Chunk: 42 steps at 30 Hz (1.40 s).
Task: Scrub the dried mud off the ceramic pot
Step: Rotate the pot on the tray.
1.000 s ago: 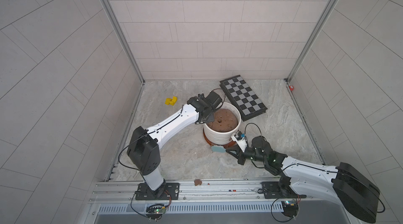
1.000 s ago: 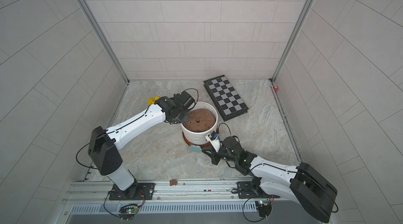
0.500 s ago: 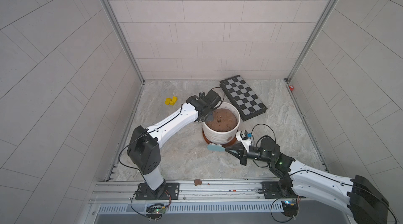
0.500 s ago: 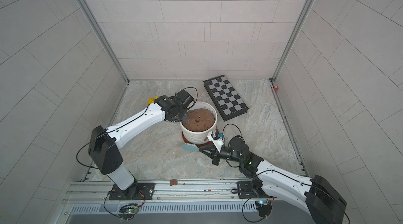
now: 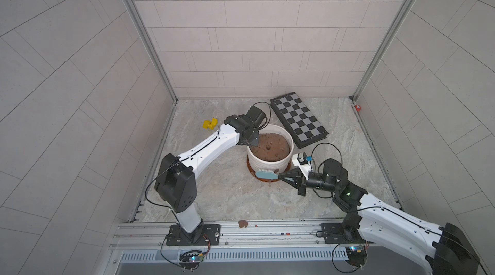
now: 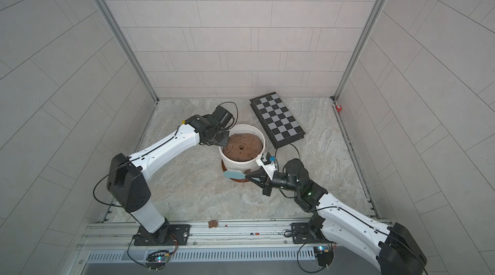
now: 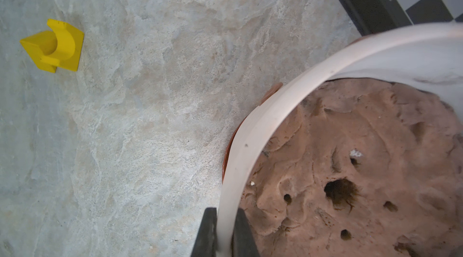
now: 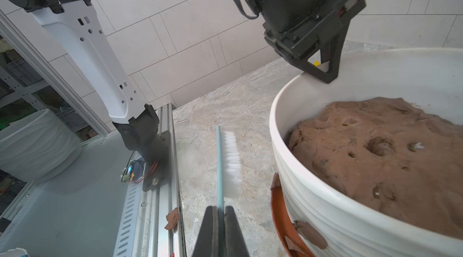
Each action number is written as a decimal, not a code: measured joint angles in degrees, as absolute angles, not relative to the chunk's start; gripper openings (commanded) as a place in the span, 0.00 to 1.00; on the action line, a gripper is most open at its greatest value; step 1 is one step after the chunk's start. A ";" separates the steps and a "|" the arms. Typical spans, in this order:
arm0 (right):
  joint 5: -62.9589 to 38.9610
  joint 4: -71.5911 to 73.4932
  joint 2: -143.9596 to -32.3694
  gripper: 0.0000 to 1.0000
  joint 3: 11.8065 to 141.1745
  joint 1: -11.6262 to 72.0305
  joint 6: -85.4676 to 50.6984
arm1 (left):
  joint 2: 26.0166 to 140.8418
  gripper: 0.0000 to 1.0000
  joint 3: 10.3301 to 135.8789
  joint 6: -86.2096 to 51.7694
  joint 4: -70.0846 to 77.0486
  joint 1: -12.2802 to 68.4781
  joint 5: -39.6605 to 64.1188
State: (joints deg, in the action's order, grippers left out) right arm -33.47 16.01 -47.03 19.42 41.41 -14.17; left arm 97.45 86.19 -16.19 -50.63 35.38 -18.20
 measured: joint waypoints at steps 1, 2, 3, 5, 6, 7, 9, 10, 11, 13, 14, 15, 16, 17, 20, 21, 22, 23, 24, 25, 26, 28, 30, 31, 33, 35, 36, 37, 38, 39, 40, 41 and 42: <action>-33.67 15.46 -47.13 0.00 19.64 41.06 -13.78 | 97.45 0.00 86.19 -14.68 -50.30 34.94 -17.21; -33.85 14.81 -47.18 0.00 19.90 40.71 -13.30 | 97.45 0.00 86.19 -13.04 -50.02 34.57 -16.25; -33.98 14.31 -47.24 0.00 20.10 40.36 -12.82 | 97.45 0.00 86.19 -11.53 -49.82 34.28 -15.40; -34.06 13.43 -47.51 0.00 20.47 39.72 -11.92 | 97.45 0.00 86.19 -8.40 -49.54 33.69 -13.76; -34.00 12.84 -47.81 0.00 20.71 39.55 -11.29 | 97.45 0.00 86.19 -7.07 -49.47 33.43 -13.19; -33.80 12.14 -48.23 0.00 21.06 39.38 -10.66 | 97.45 0.00 86.19 -6.07 -49.39 33.26 -12.73; -33.41 11.49 -49.15 0.00 21.50 39.24 -9.54 | 97.45 0.00 86.19 -4.40 -49.19 32.67 -11.40; -33.32 11.33 -49.67 0.00 21.56 39.18 -9.10 | 97.45 0.00 86.19 -3.66 -49.08 32.32 -10.61; -33.19 11.07 -50.22 0.00 21.67 39.11 -8.67 | 97.45 0.00 86.19 -2.96 -49.01 32.03 -9.96; -32.73 10.79 -51.59 0.00 21.98 38.98 -7.86 | 97.45 0.00 86.19 -1.85 -48.93 31.55 -8.95; -32.34 10.74 -52.47 0.00 22.09 39.00 -7.33 | 97.45 0.00 86.19 -1.43 -48.90 31.40 -8.54; -31.86 10.76 -52.97 0.00 22.09 39.03 -6.92 | 97.45 0.00 86.19 -1.23 -48.88 31.31 -8.29; -31.14 10.74 -53.45 0.00 22.09 39.05 -6.55 | 97.45 0.00 86.19 -1.10 -48.88 31.24 -8.05; -30.52 10.90 -53.76 0.00 21.98 39.09 -6.33 | 97.45 0.00 86.19 -1.02 -48.88 31.16 -7.88; -28.67 12.67 -53.91 0.00 20.29 39.44 -5.96 | 97.45 0.00 86.19 -0.84 -48.86 31.11 -7.70; -28.14 12.93 -54.13 0.00 19.75 39.51 -5.91 | 97.45 0.00 86.19 -0.82 -48.86 31.11 -7.68; -27.75 13.02 -54.63 0.00 19.44 39.53 -5.89 | 97.45 0.00 86.19 -0.80 -48.86 31.09 -7.64; -27.46 13.10 -55.27 0.00 19.35 39.55 -5.91 | 97.45 0.00 86.19 -0.78 -48.86 31.07 -7.60; -27.35 13.50 -55.99 0.00 19.27 39.57 -6.00 | 97.45 0.00 86.19 -0.75 -48.84 31.05 -7.51; -27.38 14.20 -56.51 0.00 19.05 39.64 -6.24 | 97.45 0.00 86.19 -0.71 -48.84 30.98 -7.40; -27.40 15.29 -56.99 0.00 18.52 39.70 -6.50 | 97.45 0.00 86.19 -0.58 -48.75 30.94 -7.29; -27.46 17.69 -57.82 0.00 17.19 39.77 -7.40 | 97.45 0.00 86.19 -0.36 -48.64 30.83 -7.03; -27.49 18.68 -58.89 0.00 16.12 39.75 -8.25 | 97.45 0.00 86.21 -0.32 -48.64 30.81 -6.98; -27.64 18.92 -59.55 0.00 15.79 39.72 -8.60 | 97.45 0.00 86.21 -0.25 -48.64 30.81 -6.96; -27.62 18.90 -60.47 0.00 15.70 40.05 -9.06 | 97.45 0.00 86.21 -0.16 -48.62 30.79 -6.92; -27.09 18.76 -60.73 0.00 15.62 41.25 -9.23 | 97.51 0.00 86.21 0.32 -48.47 30.76 -6.63; -26.68 18.90 -60.51 0.00 15.42 42.06 -9.32 | 97.54 0.00 86.21 0.58 -48.38 30.76 -6.55; -26.52 19.05 -60.05 0.00 15.07 42.70 -9.50 | 97.58 0.01 86.24 0.89 -48.31 30.76 -6.42; -26.61 19.31 -59.27 0.00 14.52 43.27 -9.69 | 97.65 0.04 86.35 1.10 -48.31 30.76 -6.28; -26.96 19.64 -58.26 0.00 13.91 43.59 -9.93 | 97.71 0.06 86.43 1.26 -48.36 30.76 -6.22; -27.44 19.81 -57.21 0.00 13.43 43.77 -10.13 | 97.80 0.07 86.56 1.37 -48.47 30.76 -6.20; -28.03 20.10 -56.10 0.00 13.04 43.88 -10.39 | 97.84 0.09 86.65 1.43 -48.56 30.76 -6.20; -28.58 20.18 -55.16 0.00 12.86 43.92 -10.66 | 97.95 0.11 86.83 1.50 -48.73 30.76 -6.20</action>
State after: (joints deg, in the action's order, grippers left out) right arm -28.58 20.18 -55.16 12.86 43.92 -10.66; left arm 97.95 86.83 1.50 -48.73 30.76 -6.20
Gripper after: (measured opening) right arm 0.053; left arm 0.125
